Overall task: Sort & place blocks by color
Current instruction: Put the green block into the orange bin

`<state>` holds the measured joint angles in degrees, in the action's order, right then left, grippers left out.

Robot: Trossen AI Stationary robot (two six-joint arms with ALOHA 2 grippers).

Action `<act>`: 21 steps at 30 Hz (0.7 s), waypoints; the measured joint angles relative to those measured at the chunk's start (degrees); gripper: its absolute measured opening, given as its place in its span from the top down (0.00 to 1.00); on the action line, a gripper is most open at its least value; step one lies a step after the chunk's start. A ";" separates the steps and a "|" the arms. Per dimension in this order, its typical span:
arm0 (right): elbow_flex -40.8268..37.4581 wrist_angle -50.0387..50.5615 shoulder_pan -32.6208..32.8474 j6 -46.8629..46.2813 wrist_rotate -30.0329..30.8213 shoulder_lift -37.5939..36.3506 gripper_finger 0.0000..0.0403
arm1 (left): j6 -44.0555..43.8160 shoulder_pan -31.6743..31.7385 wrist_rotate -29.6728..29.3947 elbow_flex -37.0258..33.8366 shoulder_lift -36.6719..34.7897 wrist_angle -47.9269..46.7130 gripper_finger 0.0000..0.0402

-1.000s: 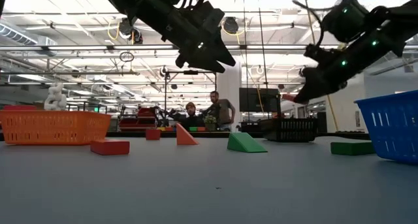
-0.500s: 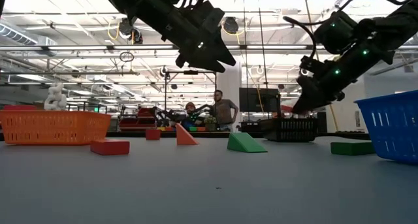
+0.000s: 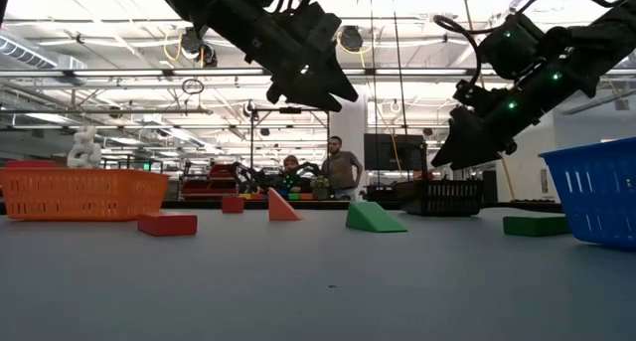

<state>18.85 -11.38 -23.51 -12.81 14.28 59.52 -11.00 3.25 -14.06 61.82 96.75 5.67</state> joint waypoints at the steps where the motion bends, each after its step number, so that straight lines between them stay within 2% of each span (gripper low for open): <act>1: 0.00 -0.05 -0.01 0.03 -1.86 -0.21 0.13 | 0.00 0.00 0.00 0.00 0.00 -0.07 0.43; 9: 0.00 -0.60 0.63 2.75 -24.78 -4.35 0.16 | -1.30 -1.03 0.71 0.00 0.00 -0.49 0.43; 14: 0.00 0.59 4.02 7.89 -37.44 -6.54 0.16 | 4.02 -4.27 4.81 0.00 0.00 1.09 0.43; 16: 0.00 2.45 6.10 11.34 -40.08 -6.87 0.16 | 5.14 -5.72 5.06 0.00 0.00 2.02 0.43; 21: 0.02 10.98 12.83 18.57 -39.65 -6.92 0.16 | 2.56 -7.77 5.02 0.00 0.00 5.37 0.43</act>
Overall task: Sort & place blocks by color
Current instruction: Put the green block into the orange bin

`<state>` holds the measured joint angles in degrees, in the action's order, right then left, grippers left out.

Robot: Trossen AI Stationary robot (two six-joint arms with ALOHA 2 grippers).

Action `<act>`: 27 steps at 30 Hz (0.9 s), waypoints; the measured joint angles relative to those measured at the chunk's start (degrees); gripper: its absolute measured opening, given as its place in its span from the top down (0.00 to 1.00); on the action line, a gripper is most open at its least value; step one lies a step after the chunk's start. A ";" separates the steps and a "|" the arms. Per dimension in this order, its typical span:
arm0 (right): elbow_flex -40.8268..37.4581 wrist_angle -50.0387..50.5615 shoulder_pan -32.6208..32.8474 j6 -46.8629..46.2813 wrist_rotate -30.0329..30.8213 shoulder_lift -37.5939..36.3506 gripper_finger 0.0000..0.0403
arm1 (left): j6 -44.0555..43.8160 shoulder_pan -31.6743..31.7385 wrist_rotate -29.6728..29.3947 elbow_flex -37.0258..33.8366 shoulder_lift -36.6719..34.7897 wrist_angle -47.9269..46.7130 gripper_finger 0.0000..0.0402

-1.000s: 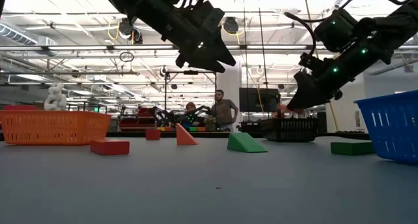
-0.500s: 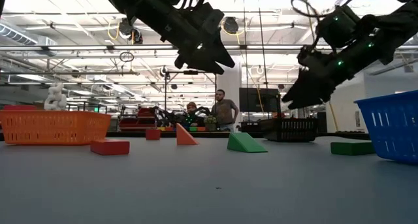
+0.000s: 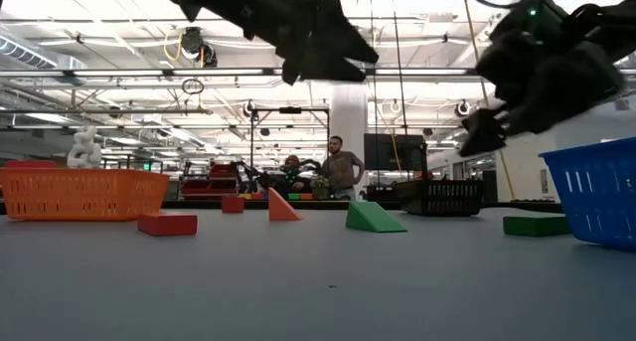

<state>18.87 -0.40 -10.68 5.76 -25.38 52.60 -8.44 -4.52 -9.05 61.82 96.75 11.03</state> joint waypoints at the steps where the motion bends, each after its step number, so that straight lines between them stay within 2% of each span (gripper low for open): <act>1: 0.00 1.74 1.30 0.67 0.49 0.02 0.16 | -0.72 -0.21 -0.01 0.00 0.00 0.56 0.43; 8: 0.00 7.49 8.65 1.41 2.41 0.04 0.16 | -2.61 -1.33 -1.17 0.00 0.00 2.28 0.43; 16: 0.00 9.40 15.69 1.42 11.74 1.24 0.18 | -4.38 -1.30 -1.56 0.00 0.00 2.55 0.43; 27: 0.00 6.22 23.82 -0.18 20.46 7.45 0.24 | -5.30 -1.17 -1.58 0.00 0.00 4.35 0.43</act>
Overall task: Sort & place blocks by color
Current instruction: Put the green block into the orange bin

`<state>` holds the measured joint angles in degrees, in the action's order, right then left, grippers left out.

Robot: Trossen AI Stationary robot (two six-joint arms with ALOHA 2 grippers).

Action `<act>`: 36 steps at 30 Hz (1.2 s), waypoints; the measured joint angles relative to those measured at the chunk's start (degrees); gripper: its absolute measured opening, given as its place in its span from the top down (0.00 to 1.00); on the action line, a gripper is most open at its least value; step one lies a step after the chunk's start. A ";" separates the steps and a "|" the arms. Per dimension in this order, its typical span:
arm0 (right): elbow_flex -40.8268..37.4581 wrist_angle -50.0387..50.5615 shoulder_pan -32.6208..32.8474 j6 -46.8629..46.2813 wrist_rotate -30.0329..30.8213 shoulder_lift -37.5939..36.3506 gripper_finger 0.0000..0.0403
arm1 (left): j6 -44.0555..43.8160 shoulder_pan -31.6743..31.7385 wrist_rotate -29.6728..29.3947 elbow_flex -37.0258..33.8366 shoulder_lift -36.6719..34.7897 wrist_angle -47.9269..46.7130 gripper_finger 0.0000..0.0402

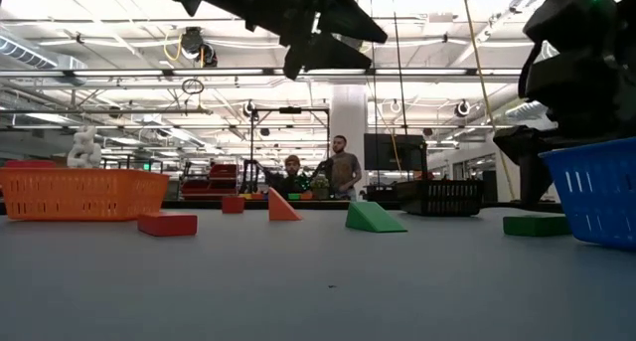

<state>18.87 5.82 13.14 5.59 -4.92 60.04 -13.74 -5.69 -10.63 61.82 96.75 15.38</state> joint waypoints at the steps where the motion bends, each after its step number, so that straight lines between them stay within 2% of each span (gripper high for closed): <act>1: 0.00 -1.05 0.53 -0.44 0.48 0.58 0.25 | -0.26 0.00 -0.01 0.00 0.00 0.53 0.43; 8: 0.02 -5.60 2.83 -0.63 0.63 5.70 0.31 | 0.33 0.02 -0.04 0.00 0.00 3.17 0.43; 12: 0.04 -6.78 2.80 -2.54 0.47 8.44 0.38 | 0.50 0.02 -0.57 0.00 0.00 3.14 0.43; 16: 0.04 -9.60 2.71 -3.38 0.82 10.14 0.51 | 1.07 0.02 -0.68 0.00 0.00 3.10 0.43; 21: 0.04 -11.36 2.71 -3.43 1.40 10.72 0.75 | 1.43 0.02 -0.74 0.00 0.00 2.88 0.43; 29: 0.11 -9.93 2.73 -4.53 4.12 10.53 0.76 | 1.10 0.02 -0.74 0.00 0.00 2.91 0.43; 33: -0.06 -9.59 2.70 -4.00 10.35 8.83 0.76 | 0.14 -0.11 -0.72 0.00 0.00 2.89 0.43; 36: -0.09 -11.54 2.25 -1.58 16.42 6.77 0.76 | 2.72 -0.41 -0.73 0.00 0.00 2.91 0.43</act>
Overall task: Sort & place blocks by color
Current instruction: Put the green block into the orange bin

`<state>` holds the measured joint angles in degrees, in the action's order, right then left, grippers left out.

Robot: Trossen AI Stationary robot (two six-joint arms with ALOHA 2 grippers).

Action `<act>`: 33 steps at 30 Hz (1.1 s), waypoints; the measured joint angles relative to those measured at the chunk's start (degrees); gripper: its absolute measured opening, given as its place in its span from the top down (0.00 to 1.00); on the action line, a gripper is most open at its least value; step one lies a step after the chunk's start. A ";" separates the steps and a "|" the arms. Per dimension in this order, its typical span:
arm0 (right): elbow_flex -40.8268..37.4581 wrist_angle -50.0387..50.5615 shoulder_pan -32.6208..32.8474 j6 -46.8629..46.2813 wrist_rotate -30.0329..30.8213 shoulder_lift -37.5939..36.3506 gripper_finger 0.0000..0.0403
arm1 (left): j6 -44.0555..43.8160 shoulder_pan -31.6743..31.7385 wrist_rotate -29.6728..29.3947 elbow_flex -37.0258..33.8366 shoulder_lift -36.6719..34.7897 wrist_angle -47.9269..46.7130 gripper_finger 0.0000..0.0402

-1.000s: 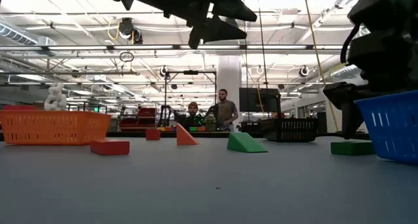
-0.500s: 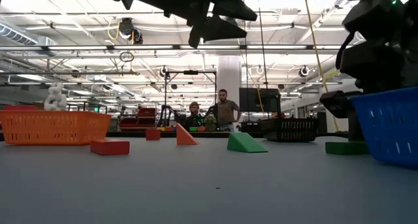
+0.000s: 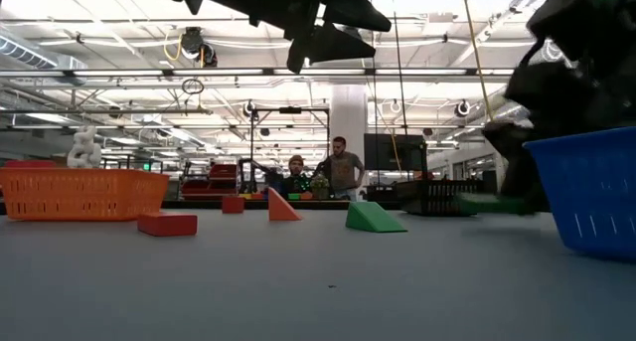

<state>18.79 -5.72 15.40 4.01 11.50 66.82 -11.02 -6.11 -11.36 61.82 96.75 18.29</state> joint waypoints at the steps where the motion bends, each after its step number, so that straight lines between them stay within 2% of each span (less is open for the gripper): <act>1: 0.00 -1.31 -0.52 1.07 1.15 -0.70 0.76 | 1.80 -0.18 -0.03 0.00 0.00 0.00 0.43; 6: 0.00 -11.39 -4.52 4.17 2.38 -2.70 0.76 | 16.77 -1.25 -3.91 0.00 0.00 1.08 0.43; 7: 0.01 -13.55 -5.21 5.29 2.37 -2.80 0.76 | 17.62 -1.36 -5.15 0.00 0.00 1.69 0.43; 9: 0.00 -16.85 -6.17 9.45 2.40 -2.89 0.76 | 14.54 -0.88 -8.54 0.00 0.00 4.59 0.43; 12: 0.02 -22.35 -6.79 16.73 5.22 -2.93 0.76 | 0.15 1.68 -12.37 0.00 -0.07 6.71 0.43; 14: 0.02 -25.45 -6.78 22.07 8.69 -2.92 0.76 | -9.07 3.57 -11.60 0.00 -0.04 5.18 0.43; 17: 0.02 -29.43 -6.79 29.20 15.01 -2.94 0.76 | -16.17 5.56 -5.09 0.00 0.00 3.37 0.43; 19: 0.02 -31.53 -7.08 33.18 19.78 -2.94 0.76 | -18.29 6.22 -2.74 0.00 0.00 2.61 0.43; 21: 0.02 -33.36 -8.12 35.60 21.70 -2.95 0.76 | -18.70 6.20 -2.29 0.00 0.00 2.44 0.43; 28: 0.08 -33.88 -11.63 35.55 19.81 -2.54 0.76 | -18.73 6.18 -3.46 0.00 0.00 2.77 0.43; 33: 0.11 -38.88 -11.67 35.88 18.26 -1.65 0.76 | -19.21 6.85 -4.08 0.00 0.00 2.56 0.43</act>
<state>18.90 -44.59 3.73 39.89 29.76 65.17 -30.24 0.74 -15.44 61.82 96.75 20.84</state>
